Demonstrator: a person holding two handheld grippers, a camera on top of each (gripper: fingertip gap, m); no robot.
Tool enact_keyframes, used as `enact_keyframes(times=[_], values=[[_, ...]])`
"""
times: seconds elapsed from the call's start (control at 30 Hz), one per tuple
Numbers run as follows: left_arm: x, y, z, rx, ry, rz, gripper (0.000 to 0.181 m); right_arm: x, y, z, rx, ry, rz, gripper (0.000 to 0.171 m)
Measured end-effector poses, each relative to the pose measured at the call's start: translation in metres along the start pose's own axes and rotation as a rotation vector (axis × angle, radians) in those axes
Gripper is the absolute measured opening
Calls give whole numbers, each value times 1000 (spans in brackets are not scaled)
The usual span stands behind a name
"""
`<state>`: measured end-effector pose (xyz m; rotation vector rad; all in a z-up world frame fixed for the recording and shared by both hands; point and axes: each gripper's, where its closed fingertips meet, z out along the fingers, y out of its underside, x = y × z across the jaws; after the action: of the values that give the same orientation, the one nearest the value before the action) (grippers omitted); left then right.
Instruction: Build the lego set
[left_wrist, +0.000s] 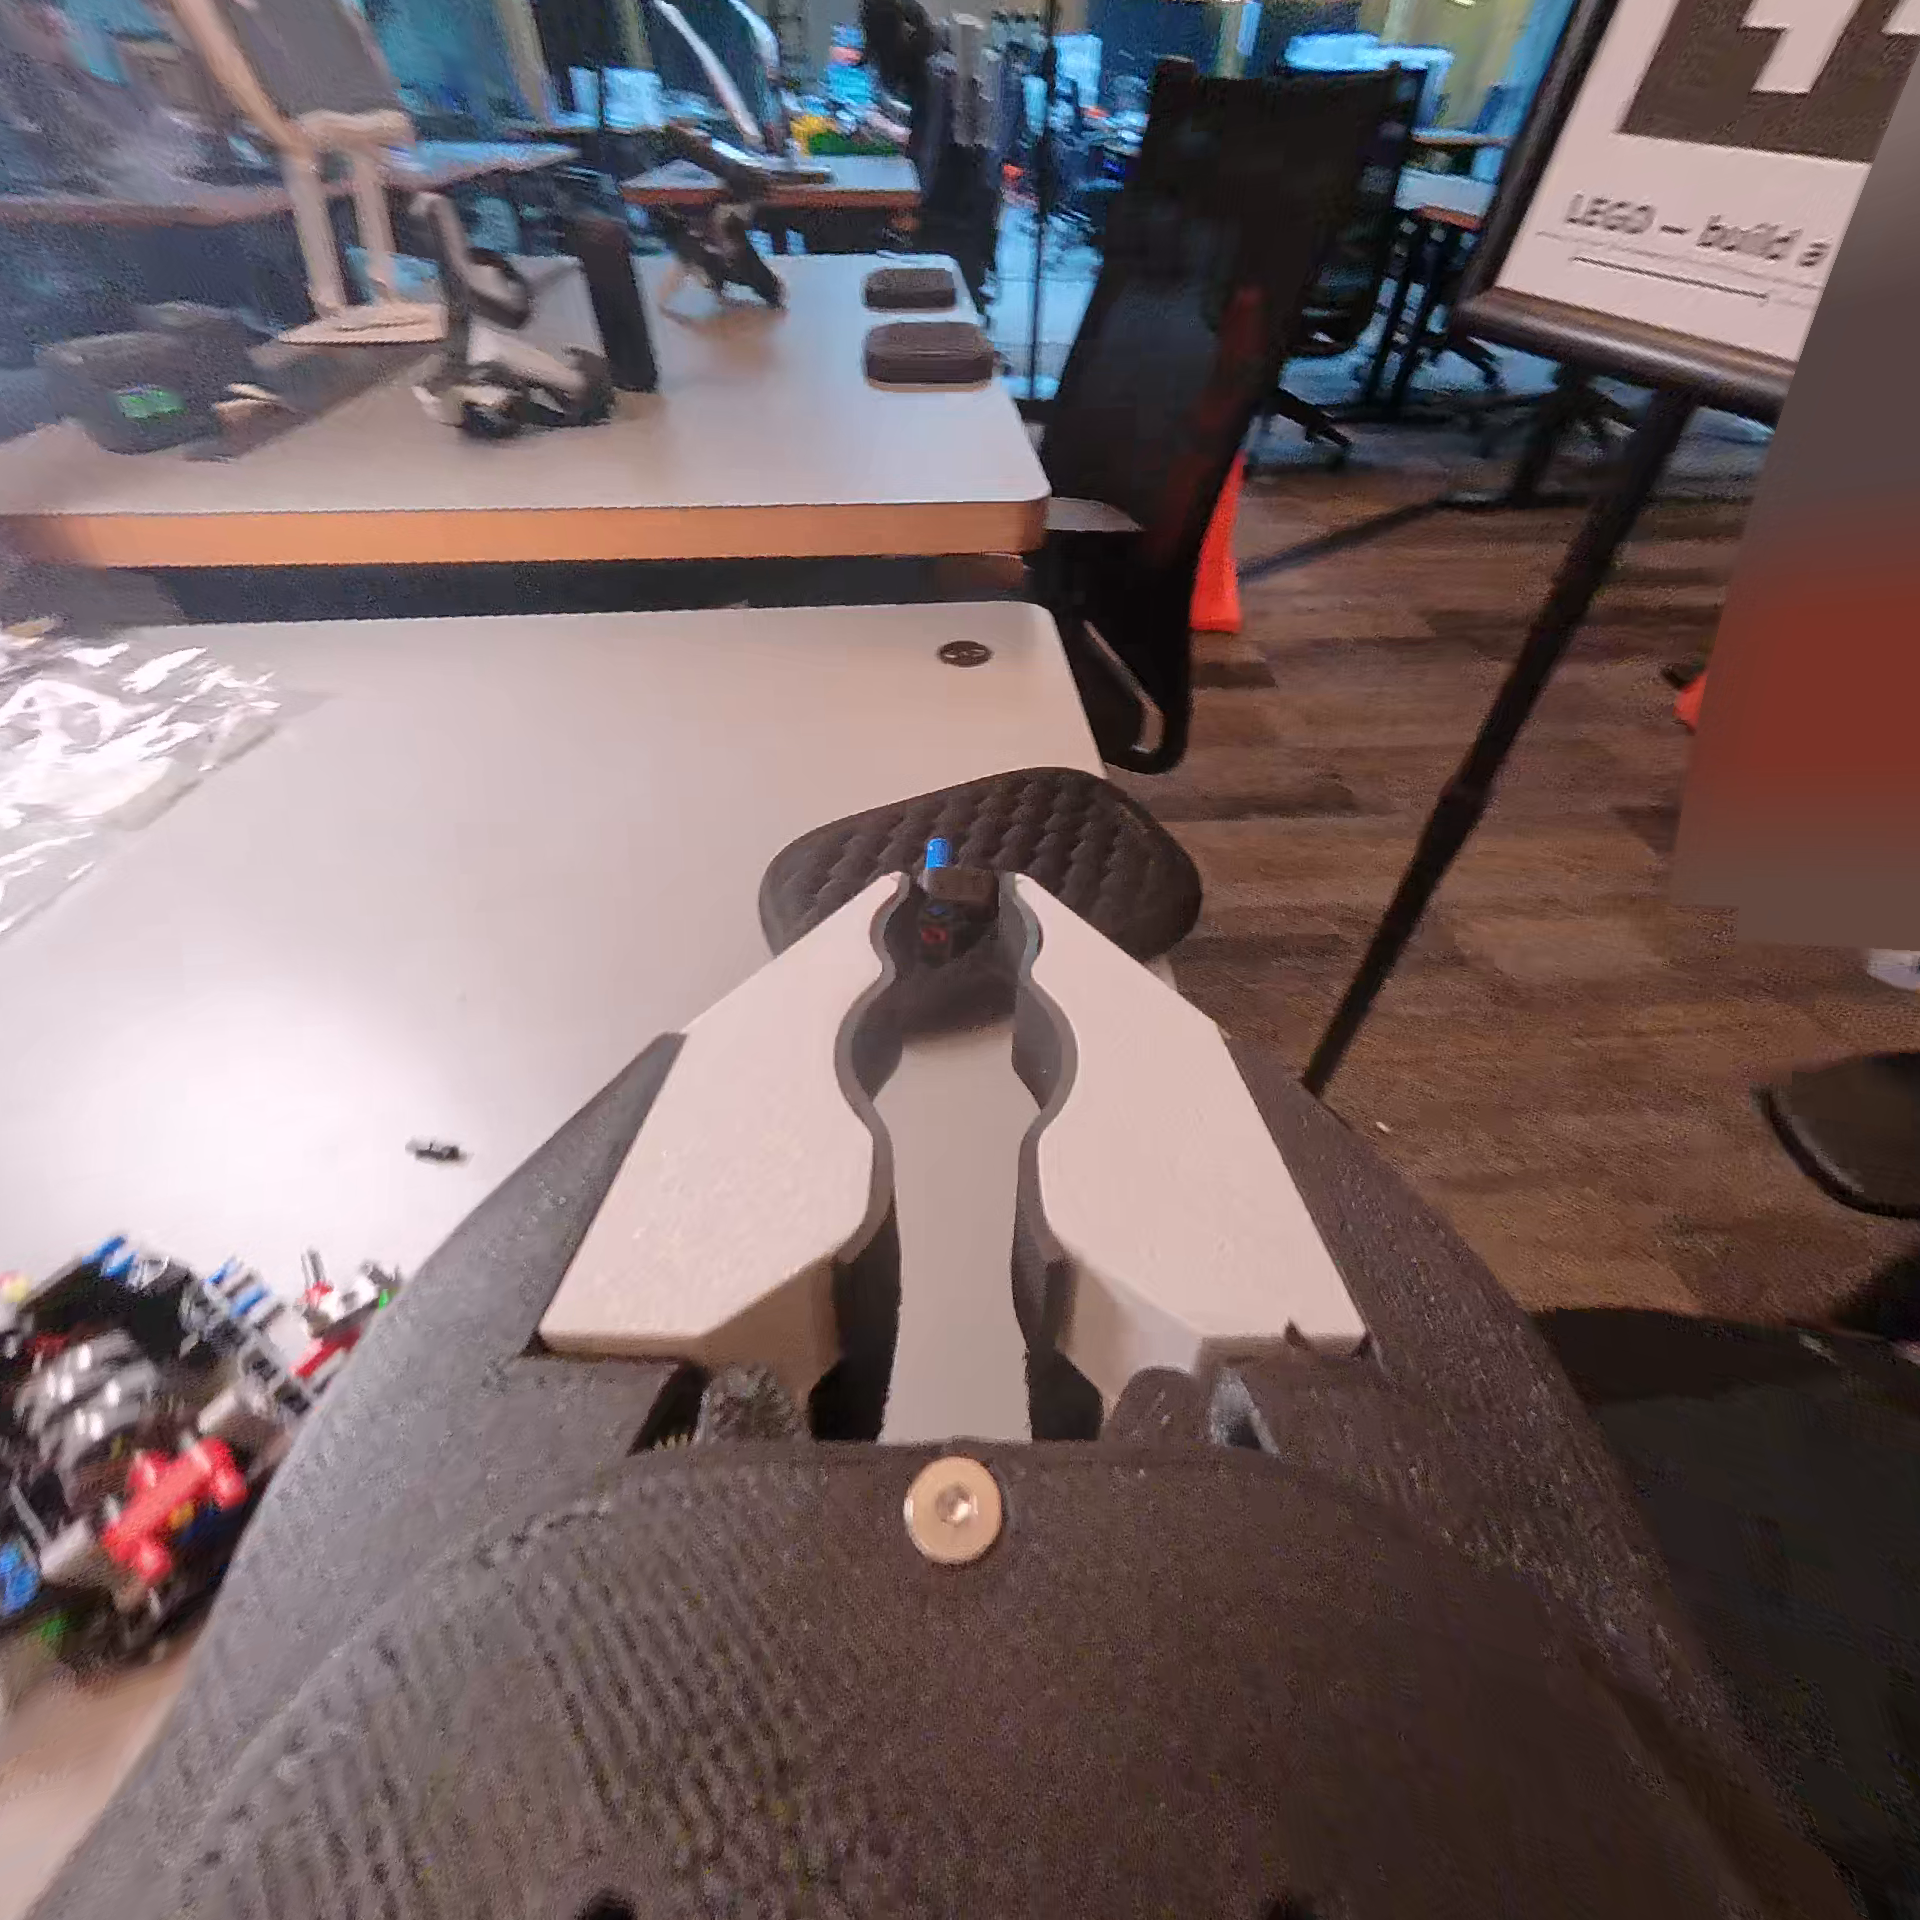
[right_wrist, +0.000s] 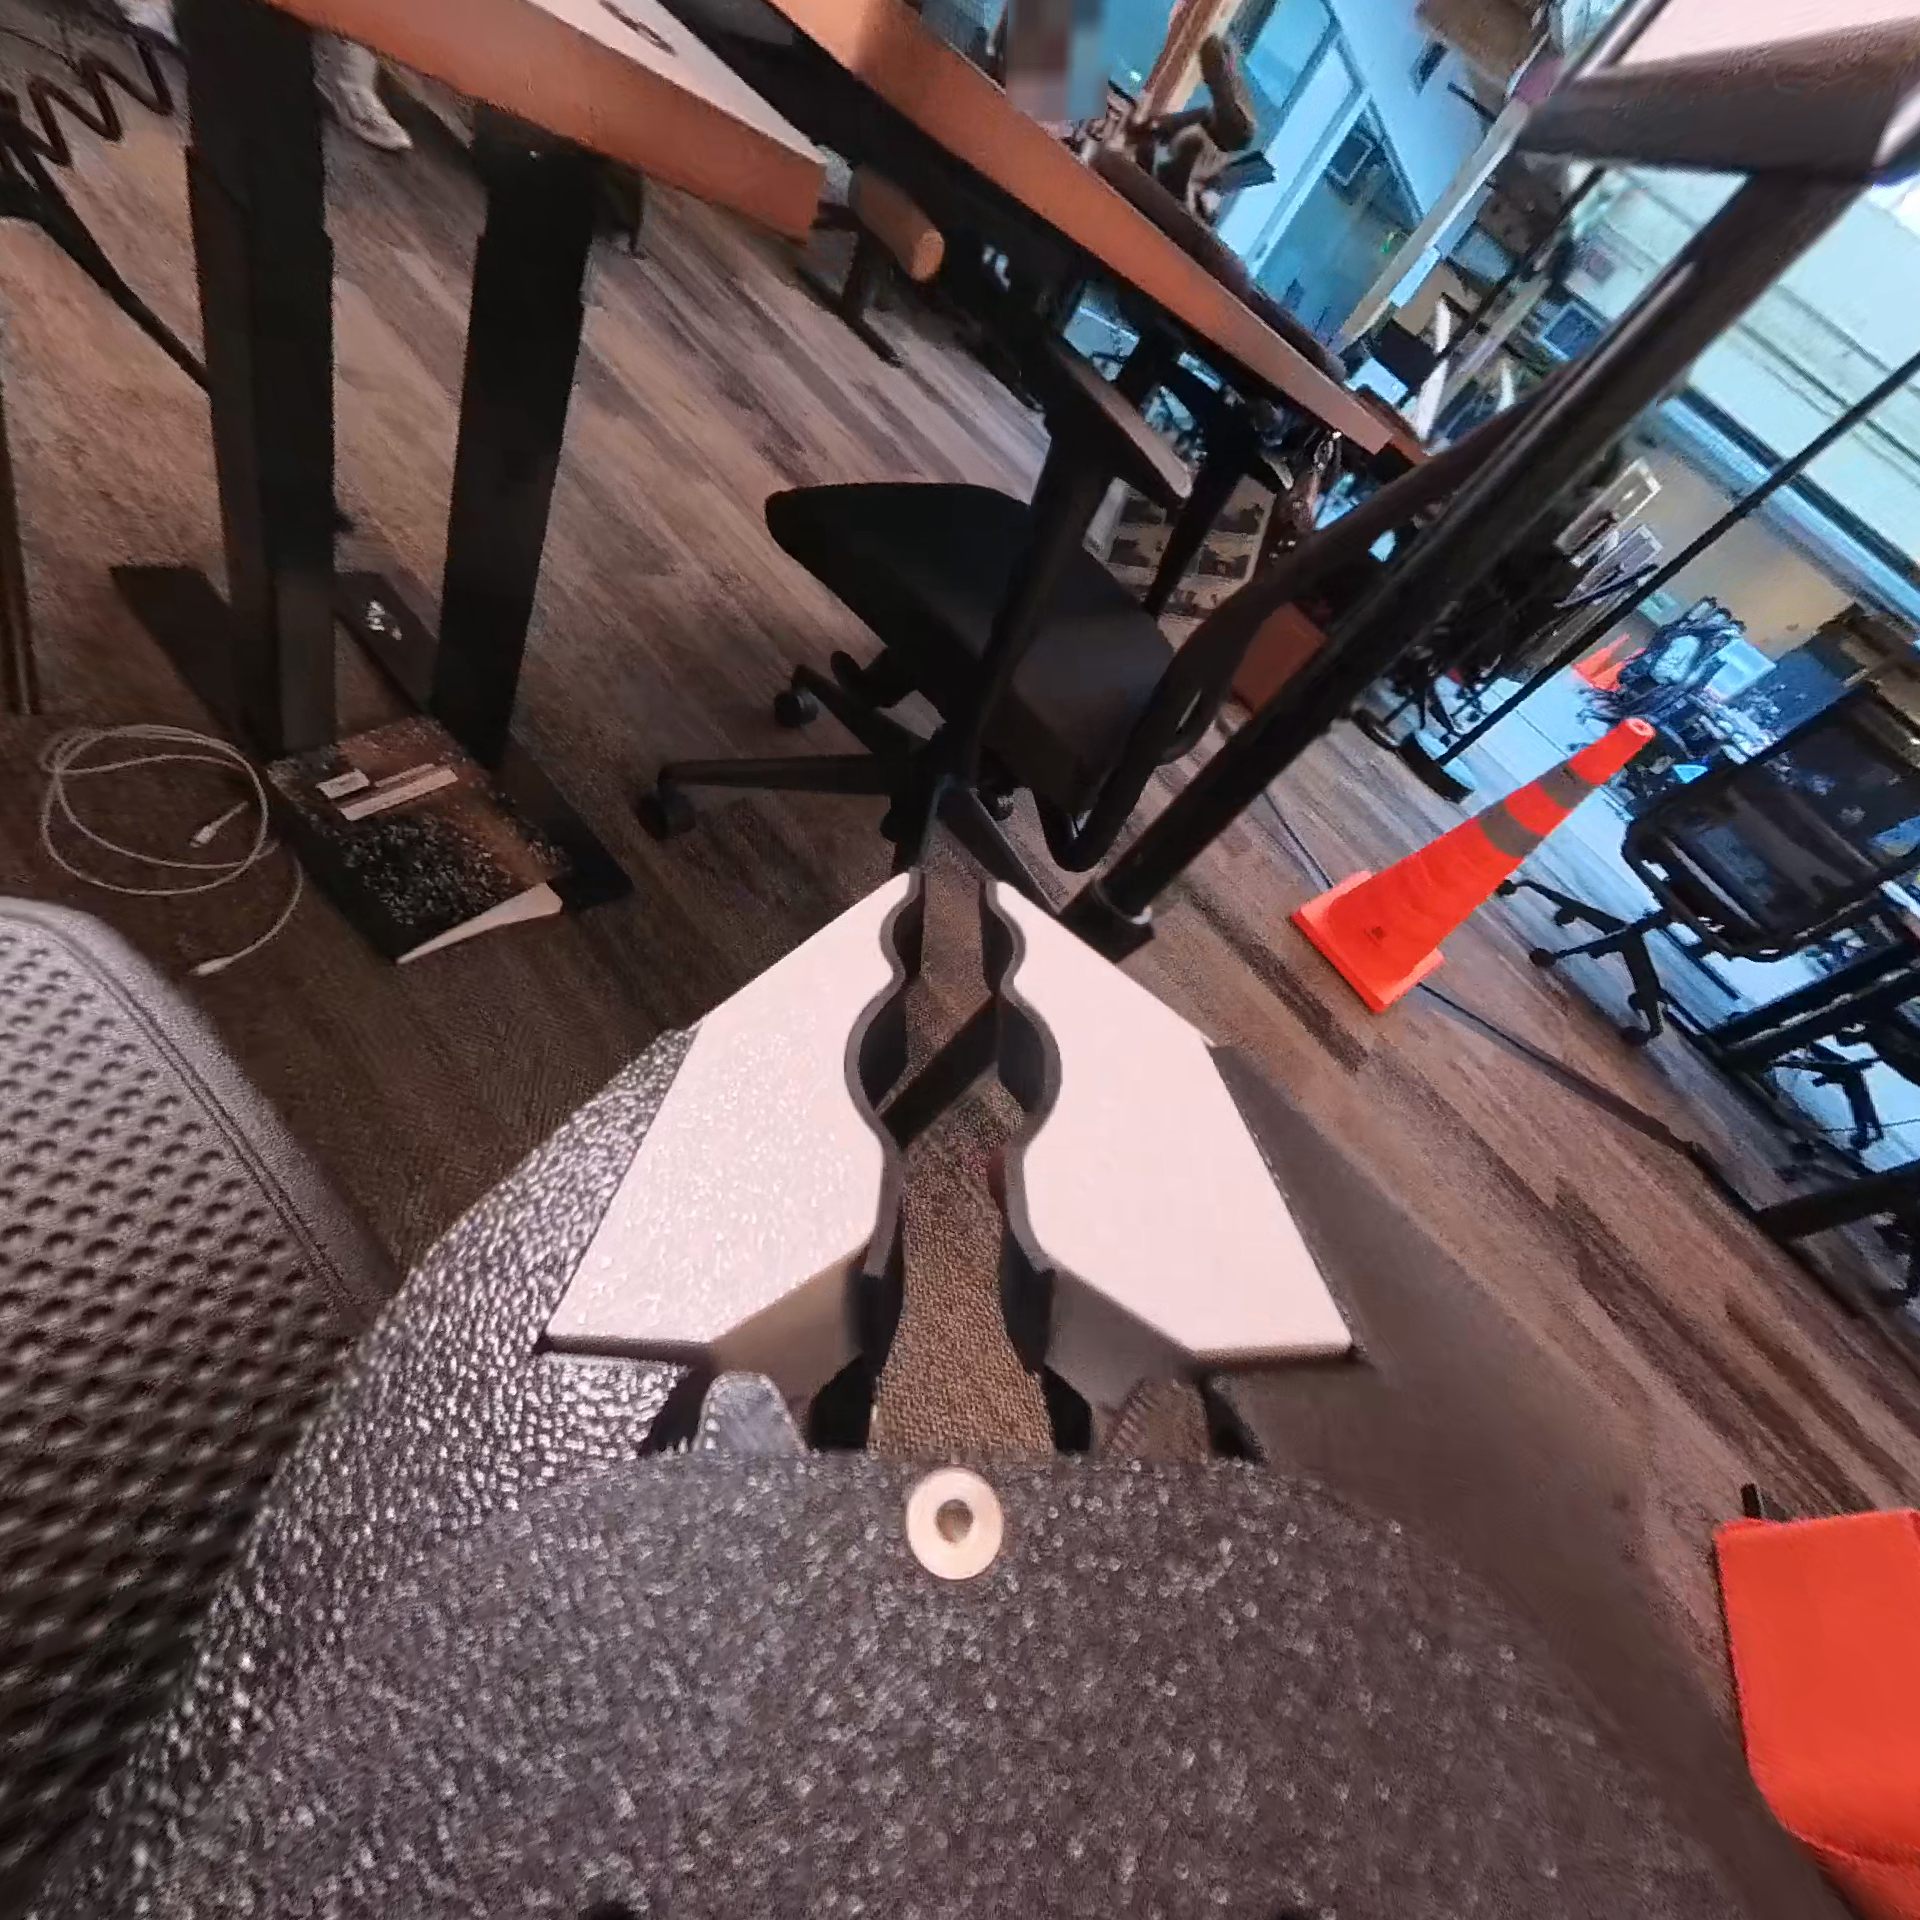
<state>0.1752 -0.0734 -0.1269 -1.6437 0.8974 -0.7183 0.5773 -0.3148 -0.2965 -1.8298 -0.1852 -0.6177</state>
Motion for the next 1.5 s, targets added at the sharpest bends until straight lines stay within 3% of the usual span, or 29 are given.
enact_keyframes(times=[0.2,0.5,0.73,0.97,1.27,1.4,1.5], values=[[15,28,-19,-4,-198,-7,13,31,22,-12,17,-51,12,16],[63,53,-38,31,-382,-38,13,92,98,-42,-102,-66,-42,17],[115,42,-59,113,-472,-34,13,153,163,-74,-191,-94,-107,17],[227,30,-106,259,-570,-11,12,242,228,-116,-209,-93,-167,13],[401,74,-175,319,-696,-58,14,329,270,-149,-117,-97,-264,11],[459,103,-186,268,-730,-79,13,317,246,-153,66,-239,-296,13],[483,118,-190,231,-747,-80,14,275,221,-143,135,-454,-250,31]])
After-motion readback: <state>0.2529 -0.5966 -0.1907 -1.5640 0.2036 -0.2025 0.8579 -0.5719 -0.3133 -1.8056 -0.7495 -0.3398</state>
